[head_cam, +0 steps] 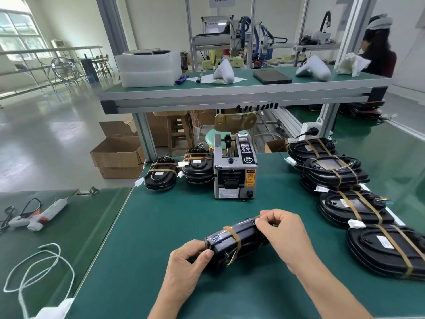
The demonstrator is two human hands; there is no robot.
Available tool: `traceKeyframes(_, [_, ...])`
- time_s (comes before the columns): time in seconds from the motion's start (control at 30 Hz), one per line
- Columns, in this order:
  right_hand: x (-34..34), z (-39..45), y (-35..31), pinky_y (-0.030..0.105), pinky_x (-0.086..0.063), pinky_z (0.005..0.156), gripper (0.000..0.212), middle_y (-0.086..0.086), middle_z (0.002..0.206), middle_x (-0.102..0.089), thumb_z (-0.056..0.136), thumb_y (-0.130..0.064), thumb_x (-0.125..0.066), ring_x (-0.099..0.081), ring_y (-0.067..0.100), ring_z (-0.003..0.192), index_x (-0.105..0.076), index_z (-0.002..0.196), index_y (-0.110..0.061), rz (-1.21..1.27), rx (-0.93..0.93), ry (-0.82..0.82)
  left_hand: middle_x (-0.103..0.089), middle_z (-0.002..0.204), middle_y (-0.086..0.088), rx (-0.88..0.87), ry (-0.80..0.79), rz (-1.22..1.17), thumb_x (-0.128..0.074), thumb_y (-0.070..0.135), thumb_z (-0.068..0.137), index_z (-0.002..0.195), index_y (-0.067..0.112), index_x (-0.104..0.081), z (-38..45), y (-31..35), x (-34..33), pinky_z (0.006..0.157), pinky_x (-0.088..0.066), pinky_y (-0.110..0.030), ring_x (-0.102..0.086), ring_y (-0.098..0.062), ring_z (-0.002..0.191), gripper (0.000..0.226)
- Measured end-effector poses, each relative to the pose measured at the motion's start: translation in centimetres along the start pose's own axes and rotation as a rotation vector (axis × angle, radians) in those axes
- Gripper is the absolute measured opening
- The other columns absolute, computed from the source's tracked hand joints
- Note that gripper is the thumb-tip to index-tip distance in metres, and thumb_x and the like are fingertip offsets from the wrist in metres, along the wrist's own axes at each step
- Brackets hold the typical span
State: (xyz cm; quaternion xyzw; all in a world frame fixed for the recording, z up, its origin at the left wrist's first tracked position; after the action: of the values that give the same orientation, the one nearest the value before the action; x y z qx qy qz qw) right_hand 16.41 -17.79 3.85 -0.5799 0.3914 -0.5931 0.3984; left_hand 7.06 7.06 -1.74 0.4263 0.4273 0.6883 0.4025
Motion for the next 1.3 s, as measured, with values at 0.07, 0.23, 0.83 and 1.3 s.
traceKeyframes(0.07, [0.1, -0.1, -0.3, 0.03, -0.051, 0.085, 0.013, -0.02, 0.1, -0.073, 0.082, -0.027, -0.075, -0.068, 0.003, 0.097, -0.074, 0.074, -0.037, -0.038, 0.011, 0.001, -0.078, 0.089, -0.005, -0.002, -0.001, -0.001, -0.073, 0.035, 0.09, 0.097, 0.021, -0.085, 0.0, 0.0, 0.0, 0.078, -0.051, -0.025, -0.068, -0.016, 0.082, 0.019])
traceKeyframes(0.23, [0.1, -0.4, -0.9, 0.029, -0.048, 0.082, 0.014, -0.022, 0.098, -0.072, 0.083, -0.029, -0.073, -0.066, -0.001, 0.094, -0.071, 0.076, -0.04, -0.107, 0.043, 0.008, -0.077, 0.091, -0.008, -0.012, -0.006, 0.024, -0.072, 0.035, 0.091, 0.097, 0.021, -0.084, 0.0, -0.1, 0.0, 0.08, -0.052, -0.036, -0.068, -0.028, 0.086, 0.02])
traceKeyframes(0.83, [0.3, -0.4, -0.1, 0.033, -0.053, 0.084, 0.012, -0.016, 0.093, -0.07, 0.084, -0.033, -0.075, -0.064, 0.001, 0.095, -0.064, 0.088, -0.031, -0.106, 0.008, 0.063, -0.077, 0.092, -0.009, 0.002, -0.003, 0.009, -0.074, 0.042, 0.09, 0.096, 0.018, -0.084, 0.0, -0.4, 0.0, 0.083, -0.053, -0.041, -0.069, -0.033, 0.089, 0.026])
traceKeyframes(1.3, [-1.6, -0.7, 0.9, 0.023, -0.043, 0.087, 0.007, -0.012, 0.111, -0.064, 0.096, -0.031, -0.069, -0.058, -0.001, 0.104, -0.065, 0.101, -0.035, 0.117, -0.005, 0.055, -0.078, 0.094, -0.01, -0.014, 0.008, -0.007, -0.074, 0.051, 0.089, 0.098, 0.023, -0.084, 0.1, -0.4, 0.1, 0.083, -0.054, -0.042, -0.07, -0.035, 0.091, 0.031])
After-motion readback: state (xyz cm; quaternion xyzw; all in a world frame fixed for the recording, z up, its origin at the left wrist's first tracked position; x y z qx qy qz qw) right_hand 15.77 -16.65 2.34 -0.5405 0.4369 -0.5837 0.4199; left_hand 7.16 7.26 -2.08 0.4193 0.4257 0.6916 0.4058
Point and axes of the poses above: each hand's wrist, its own z-axis towards the middle knuckle, its own x-axis out of the back of the hand, y = z × x, the point moved 7 cm from there along z, towards the middle knuckle
